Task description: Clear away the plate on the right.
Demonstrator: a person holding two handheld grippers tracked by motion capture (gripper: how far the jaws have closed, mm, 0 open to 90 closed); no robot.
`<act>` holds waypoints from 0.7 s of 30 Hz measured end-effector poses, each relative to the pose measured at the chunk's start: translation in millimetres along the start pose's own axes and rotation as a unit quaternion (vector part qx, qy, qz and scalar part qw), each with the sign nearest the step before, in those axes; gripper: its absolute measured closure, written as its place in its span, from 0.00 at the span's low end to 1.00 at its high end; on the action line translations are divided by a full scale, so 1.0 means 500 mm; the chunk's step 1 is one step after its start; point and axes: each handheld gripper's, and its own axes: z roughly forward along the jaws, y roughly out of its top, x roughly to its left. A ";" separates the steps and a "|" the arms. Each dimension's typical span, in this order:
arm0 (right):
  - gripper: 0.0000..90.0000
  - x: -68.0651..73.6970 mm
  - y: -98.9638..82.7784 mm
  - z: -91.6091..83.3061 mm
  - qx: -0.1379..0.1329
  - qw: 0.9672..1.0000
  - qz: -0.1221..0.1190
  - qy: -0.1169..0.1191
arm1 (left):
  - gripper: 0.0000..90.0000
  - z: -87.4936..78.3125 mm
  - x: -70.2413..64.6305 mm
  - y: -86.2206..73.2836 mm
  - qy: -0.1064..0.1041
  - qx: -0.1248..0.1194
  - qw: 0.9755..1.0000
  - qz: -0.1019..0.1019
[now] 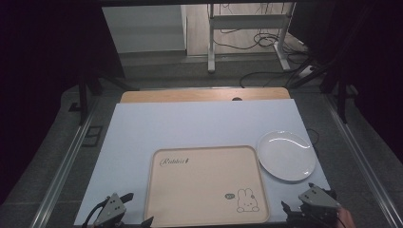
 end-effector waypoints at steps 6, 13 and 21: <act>0.00 0.000 0.001 0.006 0.009 1.000 -0.012 -0.018 | 0.01 0.000 0.000 0.000 0.000 0.001 1.000 0.000; 0.02 0.012 0.010 0.018 0.044 0.997 -0.050 -0.043 | 0.01 0.001 0.000 0.000 0.000 0.001 1.000 -0.001; 0.07 0.037 0.020 0.032 0.054 0.990 -0.111 -0.074 | 0.01 0.001 0.000 0.000 0.000 0.001 1.000 0.000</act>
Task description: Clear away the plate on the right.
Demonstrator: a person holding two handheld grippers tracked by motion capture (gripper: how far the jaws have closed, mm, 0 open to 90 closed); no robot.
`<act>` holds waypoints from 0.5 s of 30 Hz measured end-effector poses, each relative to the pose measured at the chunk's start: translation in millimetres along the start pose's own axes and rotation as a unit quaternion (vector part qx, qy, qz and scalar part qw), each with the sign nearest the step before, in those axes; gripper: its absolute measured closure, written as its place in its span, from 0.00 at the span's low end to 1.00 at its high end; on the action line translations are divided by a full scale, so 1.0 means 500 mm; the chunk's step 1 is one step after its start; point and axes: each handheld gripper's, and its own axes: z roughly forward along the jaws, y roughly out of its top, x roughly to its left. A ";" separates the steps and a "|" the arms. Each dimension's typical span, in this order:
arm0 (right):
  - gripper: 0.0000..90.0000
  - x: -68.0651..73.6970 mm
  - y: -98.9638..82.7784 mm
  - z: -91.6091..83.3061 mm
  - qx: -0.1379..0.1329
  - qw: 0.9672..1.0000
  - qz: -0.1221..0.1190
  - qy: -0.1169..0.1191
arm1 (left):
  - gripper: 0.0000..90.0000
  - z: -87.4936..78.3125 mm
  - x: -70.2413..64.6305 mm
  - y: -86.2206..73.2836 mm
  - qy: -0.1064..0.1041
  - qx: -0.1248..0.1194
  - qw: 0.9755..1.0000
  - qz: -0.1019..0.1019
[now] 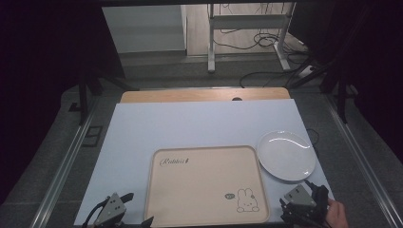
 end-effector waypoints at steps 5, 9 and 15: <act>0.10 0.007 0.008 0.010 0.004 1.000 -0.024 -0.017 | 0.01 0.000 0.000 0.000 0.000 0.000 1.000 0.000; 0.15 0.015 0.018 0.022 0.007 0.998 -0.062 -0.028 | 0.01 0.000 0.000 0.000 0.000 0.000 1.000 0.000; 0.22 0.026 0.027 0.036 0.009 0.993 -0.107 -0.045 | 0.01 0.000 0.000 0.000 0.000 0.000 1.000 0.000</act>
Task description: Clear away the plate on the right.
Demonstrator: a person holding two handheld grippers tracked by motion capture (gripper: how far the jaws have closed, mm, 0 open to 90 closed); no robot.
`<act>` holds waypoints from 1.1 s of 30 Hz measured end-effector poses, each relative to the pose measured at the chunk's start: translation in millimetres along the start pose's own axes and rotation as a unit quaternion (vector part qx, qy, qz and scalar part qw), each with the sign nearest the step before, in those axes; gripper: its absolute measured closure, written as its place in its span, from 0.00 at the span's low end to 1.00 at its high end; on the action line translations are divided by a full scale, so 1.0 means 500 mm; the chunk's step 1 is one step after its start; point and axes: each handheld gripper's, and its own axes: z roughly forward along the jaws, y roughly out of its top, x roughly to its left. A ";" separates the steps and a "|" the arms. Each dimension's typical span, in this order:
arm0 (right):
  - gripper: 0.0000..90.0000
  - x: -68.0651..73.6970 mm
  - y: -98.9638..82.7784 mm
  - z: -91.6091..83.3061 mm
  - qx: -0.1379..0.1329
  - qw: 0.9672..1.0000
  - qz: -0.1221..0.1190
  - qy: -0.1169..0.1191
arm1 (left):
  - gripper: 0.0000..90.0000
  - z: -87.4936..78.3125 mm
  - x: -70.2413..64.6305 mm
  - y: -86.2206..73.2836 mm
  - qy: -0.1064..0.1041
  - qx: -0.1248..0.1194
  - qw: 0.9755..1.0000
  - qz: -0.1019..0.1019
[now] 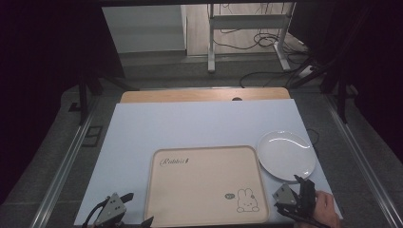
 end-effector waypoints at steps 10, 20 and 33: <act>0.32 0.017 0.015 0.021 0.006 0.997 -0.076 -0.026 | 0.01 0.000 0.000 0.000 0.000 0.000 1.000 0.000; 0.45 0.043 0.027 0.051 0.019 0.988 -0.144 -0.052 | 0.01 -0.001 0.000 0.000 0.000 0.000 1.000 0.001; 0.69 0.051 0.036 0.096 0.052 0.973 -0.209 -0.078 | 0.01 0.000 0.000 0.000 0.001 0.000 1.000 0.001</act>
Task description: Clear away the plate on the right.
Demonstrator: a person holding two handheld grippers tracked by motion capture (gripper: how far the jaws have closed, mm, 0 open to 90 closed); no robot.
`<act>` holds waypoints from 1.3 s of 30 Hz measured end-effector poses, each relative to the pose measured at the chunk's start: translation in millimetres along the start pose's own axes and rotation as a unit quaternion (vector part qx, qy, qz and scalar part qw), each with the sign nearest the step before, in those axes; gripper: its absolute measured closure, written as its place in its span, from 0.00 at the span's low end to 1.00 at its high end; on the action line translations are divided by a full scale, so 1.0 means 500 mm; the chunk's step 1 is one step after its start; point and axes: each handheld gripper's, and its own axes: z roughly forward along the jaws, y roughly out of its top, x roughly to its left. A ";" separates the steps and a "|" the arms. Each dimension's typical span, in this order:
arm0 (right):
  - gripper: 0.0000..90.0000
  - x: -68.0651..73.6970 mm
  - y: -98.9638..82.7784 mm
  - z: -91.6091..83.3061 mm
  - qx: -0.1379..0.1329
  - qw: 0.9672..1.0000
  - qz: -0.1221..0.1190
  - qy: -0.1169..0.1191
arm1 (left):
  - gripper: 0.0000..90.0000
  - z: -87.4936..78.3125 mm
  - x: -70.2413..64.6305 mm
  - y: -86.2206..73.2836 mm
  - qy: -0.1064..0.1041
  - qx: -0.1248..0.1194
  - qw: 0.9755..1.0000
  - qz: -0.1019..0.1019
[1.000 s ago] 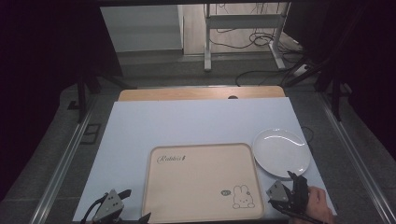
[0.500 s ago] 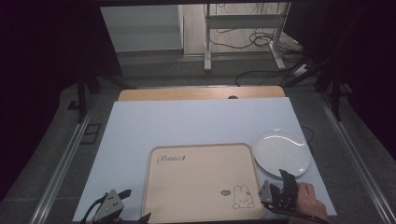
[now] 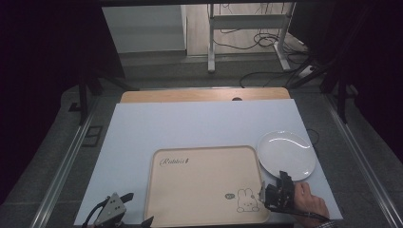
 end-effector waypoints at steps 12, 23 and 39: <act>0.93 0.011 0.006 0.027 0.018 0.998 -0.053 -0.012 | 0.01 0.000 0.000 0.000 0.001 0.001 1.000 0.000; 0.96 -0.004 -0.003 0.020 0.015 0.999 -0.028 -0.028 | 0.01 0.000 0.000 0.000 0.001 0.000 1.000 0.000; 0.95 -0.016 0.000 -0.008 -0.003 0.997 -0.023 -0.069 | 0.01 -0.001 0.002 0.000 0.001 -0.004 1.000 -0.005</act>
